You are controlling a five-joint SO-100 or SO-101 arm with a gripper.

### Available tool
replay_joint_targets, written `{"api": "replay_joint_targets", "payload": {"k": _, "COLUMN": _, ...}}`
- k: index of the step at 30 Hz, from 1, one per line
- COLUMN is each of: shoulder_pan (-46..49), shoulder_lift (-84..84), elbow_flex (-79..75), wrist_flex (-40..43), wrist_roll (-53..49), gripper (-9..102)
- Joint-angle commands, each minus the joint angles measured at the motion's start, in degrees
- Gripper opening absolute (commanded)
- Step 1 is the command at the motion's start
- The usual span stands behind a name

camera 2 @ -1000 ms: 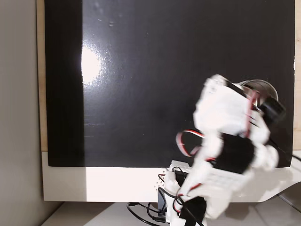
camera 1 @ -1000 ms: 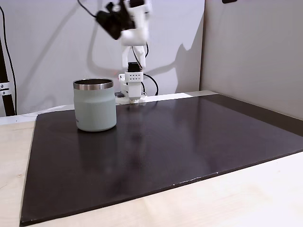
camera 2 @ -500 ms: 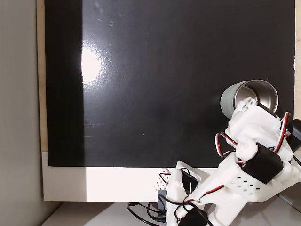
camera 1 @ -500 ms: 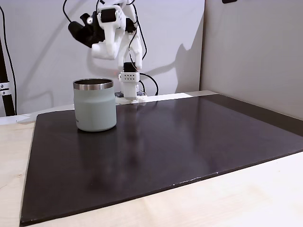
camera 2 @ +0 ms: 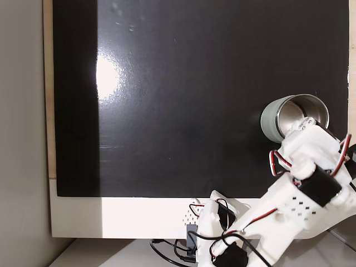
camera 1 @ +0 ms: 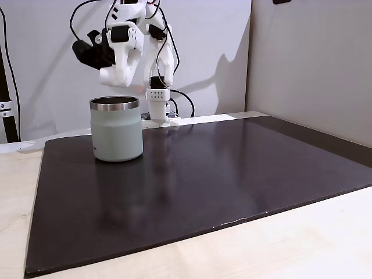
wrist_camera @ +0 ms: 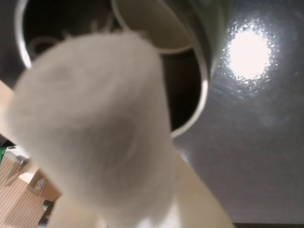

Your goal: Grasp a gauze and put it in the cup.

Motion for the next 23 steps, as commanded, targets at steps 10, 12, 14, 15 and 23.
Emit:
{"api": "replay_joint_targets", "payload": {"k": 10, "shoulder_pan": 0.5, "shoulder_lift": 0.6, "elbow_flex": 1.2, "wrist_flex": -2.1, "wrist_roll": 1.4, "gripper": 31}}
{"api": "replay_joint_targets", "payload": {"k": 12, "shoulder_pan": 0.7, "shoulder_lift": 1.1, "elbow_flex": 1.3, "wrist_flex": -2.5, "wrist_roll": 2.3, "gripper": 38}}
{"api": "replay_joint_targets", "payload": {"k": 14, "shoulder_pan": 0.7, "shoulder_lift": 1.1, "elbow_flex": 1.3, "wrist_flex": -2.5, "wrist_roll": 2.4, "gripper": 39}}
{"api": "replay_joint_targets", "payload": {"k": 15, "shoulder_pan": 0.7, "shoulder_lift": 1.1, "elbow_flex": 1.3, "wrist_flex": -2.5, "wrist_roll": 2.4, "gripper": 39}}
{"api": "replay_joint_targets", "payload": {"k": 23, "shoulder_pan": 0.7, "shoulder_lift": 1.2, "elbow_flex": 1.6, "wrist_flex": -2.1, "wrist_roll": 2.4, "gripper": 39}}
